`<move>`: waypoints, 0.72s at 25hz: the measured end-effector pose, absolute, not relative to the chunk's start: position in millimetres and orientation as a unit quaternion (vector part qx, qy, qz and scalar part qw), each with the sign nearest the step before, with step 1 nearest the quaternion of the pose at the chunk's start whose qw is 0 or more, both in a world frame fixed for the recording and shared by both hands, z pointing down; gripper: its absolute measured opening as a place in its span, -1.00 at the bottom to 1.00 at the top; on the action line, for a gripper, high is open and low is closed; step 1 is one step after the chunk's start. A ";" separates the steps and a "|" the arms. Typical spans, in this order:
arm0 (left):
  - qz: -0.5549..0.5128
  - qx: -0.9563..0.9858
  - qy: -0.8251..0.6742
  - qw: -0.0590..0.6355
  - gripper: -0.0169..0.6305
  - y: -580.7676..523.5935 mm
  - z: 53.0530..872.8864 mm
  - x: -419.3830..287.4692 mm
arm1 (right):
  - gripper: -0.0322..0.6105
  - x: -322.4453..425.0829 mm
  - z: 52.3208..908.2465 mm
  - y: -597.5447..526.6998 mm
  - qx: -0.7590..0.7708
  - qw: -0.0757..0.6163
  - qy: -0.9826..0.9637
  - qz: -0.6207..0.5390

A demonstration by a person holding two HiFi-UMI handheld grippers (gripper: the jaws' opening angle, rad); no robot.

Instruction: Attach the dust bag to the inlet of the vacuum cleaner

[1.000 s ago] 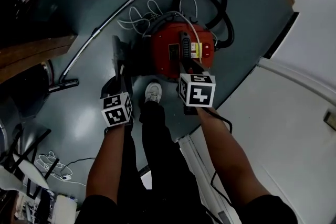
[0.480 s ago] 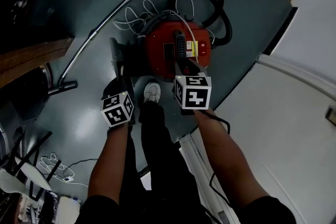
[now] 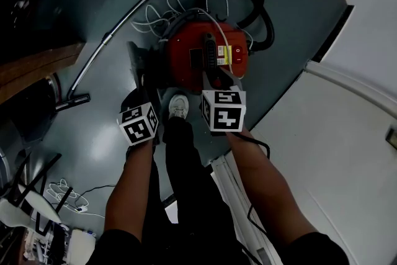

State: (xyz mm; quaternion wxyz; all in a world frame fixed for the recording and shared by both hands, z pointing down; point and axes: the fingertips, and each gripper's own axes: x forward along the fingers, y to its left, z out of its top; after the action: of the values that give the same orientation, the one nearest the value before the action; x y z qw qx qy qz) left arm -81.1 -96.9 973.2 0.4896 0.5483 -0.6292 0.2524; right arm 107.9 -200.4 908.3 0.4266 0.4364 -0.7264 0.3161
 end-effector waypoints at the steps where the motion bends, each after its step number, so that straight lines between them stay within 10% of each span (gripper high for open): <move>1: 0.253 0.545 -0.629 0.493 -0.88 -97.8 972.2 -79.1 | -0.49 107.6 907.9 -200.7 0.436 0.427 -0.727 0.316; 13: 0.286 0.584 -0.555 0.519 -0.85 -98.8 974.2 -61.3 | -0.49 108.9 908.2 -200.3 0.430 0.429 -0.728 0.318; 18: 0.145 0.537 -0.531 0.639 -0.82 -93.9 978.0 -64.5 | -0.49 110.4 909.5 -199.3 0.427 0.432 -0.727 0.320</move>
State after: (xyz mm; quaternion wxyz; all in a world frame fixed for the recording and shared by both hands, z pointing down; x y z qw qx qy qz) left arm -64.5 -93.9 978.0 0.6392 0.5373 -0.5307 0.1451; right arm 110.4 -199.3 909.5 0.4318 0.4272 -0.7271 0.3201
